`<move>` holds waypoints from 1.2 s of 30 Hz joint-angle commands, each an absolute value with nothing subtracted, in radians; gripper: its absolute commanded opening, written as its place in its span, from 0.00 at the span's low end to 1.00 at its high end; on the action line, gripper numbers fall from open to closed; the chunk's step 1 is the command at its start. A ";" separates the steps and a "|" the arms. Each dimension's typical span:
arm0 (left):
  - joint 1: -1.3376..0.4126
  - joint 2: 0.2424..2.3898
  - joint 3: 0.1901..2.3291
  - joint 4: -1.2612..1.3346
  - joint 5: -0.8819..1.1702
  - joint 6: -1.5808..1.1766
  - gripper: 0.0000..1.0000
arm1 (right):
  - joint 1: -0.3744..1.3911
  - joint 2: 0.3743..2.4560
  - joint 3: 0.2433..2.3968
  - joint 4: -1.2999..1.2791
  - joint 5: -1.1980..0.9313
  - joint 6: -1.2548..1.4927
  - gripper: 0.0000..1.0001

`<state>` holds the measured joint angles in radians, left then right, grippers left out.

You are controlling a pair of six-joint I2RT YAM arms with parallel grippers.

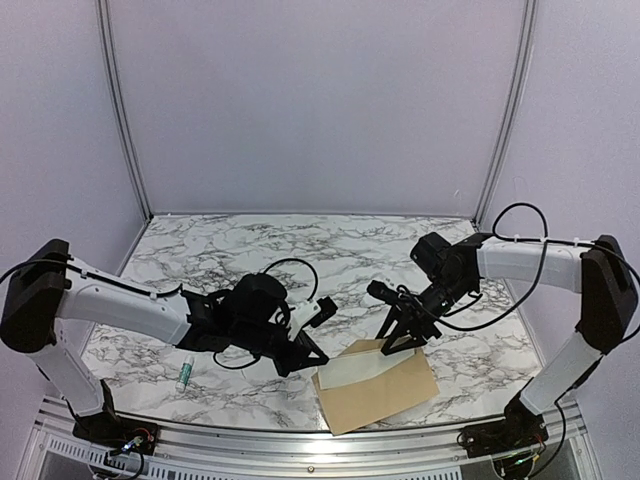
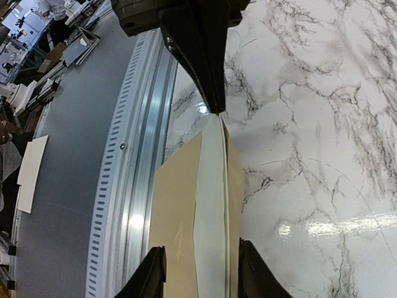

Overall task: Place the letter into the envelope and seal it
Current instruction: Pick up the 1/4-folded letter from the envelope.

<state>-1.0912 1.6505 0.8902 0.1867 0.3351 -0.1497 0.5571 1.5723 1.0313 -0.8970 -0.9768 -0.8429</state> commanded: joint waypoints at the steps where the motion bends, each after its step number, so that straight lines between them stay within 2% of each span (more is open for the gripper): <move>1: -1.094 1.724 0.936 0.234 0.292 -0.208 0.00 | 0.525 1.469 1.002 -0.766 -0.865 -0.739 0.40; 5: -1.094 1.789 0.933 0.269 0.297 -0.298 0.00 | 0.478 1.317 0.920 -0.611 -0.650 -0.670 0.57; 8: -1.093 1.812 0.917 0.314 0.302 -0.353 0.00 | 0.474 1.249 0.882 -0.600 -0.559 -0.693 0.60; 12: -1.074 1.829 0.887 0.409 0.308 -0.460 0.00 | 0.500 1.225 0.822 -0.651 -0.553 -0.755 0.53; 17: -1.054 1.852 0.784 0.667 0.302 -0.691 0.00 | 0.604 1.242 0.726 -0.613 -0.483 -0.773 0.43; 29: -1.046 2.006 0.674 1.141 0.270 -1.003 0.00 | 0.647 1.423 0.752 -0.515 -0.440 -0.745 0.38; 36: -1.052 2.031 0.645 1.256 0.210 -1.043 0.00 | 0.702 1.419 0.715 -0.490 -0.370 -0.725 0.37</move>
